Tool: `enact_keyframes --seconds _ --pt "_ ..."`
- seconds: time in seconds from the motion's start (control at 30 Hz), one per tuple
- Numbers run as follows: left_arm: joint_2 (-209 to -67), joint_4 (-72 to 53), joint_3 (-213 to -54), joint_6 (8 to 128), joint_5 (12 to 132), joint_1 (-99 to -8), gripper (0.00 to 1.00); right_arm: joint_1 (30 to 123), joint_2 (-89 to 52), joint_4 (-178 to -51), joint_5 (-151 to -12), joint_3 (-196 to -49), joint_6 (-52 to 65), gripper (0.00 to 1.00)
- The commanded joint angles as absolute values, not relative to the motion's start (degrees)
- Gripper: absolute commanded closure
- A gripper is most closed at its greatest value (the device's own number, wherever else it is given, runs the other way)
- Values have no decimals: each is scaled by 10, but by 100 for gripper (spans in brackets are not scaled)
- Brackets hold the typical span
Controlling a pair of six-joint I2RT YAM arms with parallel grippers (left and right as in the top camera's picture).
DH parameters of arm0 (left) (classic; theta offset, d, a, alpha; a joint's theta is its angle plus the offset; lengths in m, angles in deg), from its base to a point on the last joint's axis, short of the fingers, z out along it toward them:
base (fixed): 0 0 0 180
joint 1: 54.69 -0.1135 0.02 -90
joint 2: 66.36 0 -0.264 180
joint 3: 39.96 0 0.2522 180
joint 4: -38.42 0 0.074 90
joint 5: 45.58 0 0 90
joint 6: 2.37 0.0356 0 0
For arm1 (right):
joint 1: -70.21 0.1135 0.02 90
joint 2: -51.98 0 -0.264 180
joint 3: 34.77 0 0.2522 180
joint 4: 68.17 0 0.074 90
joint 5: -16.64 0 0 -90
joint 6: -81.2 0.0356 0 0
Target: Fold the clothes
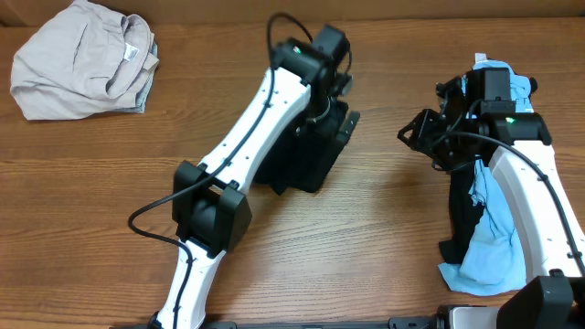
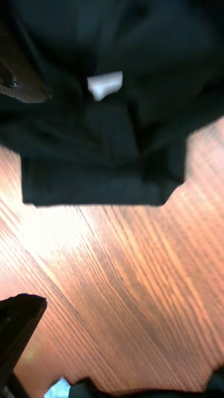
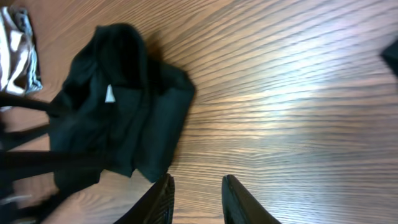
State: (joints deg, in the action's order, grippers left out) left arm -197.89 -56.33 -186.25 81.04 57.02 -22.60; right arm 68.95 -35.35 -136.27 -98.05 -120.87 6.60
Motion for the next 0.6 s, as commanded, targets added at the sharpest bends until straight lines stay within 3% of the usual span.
enact_keyframes --seconds 0.0,0.17,0.57 --pt "-1967 -582 -1888 871 514 -227 0 676 -349 -1372 -963 -1218 49 66" --pt "-1977 -565 -1817 872 463 -226 0 663 -349 -1387 -944 -1218 43 61" --pt "-1982 -463 -1680 900 498 -201 0 662 -349 -1395 -922 -1218 31 57"
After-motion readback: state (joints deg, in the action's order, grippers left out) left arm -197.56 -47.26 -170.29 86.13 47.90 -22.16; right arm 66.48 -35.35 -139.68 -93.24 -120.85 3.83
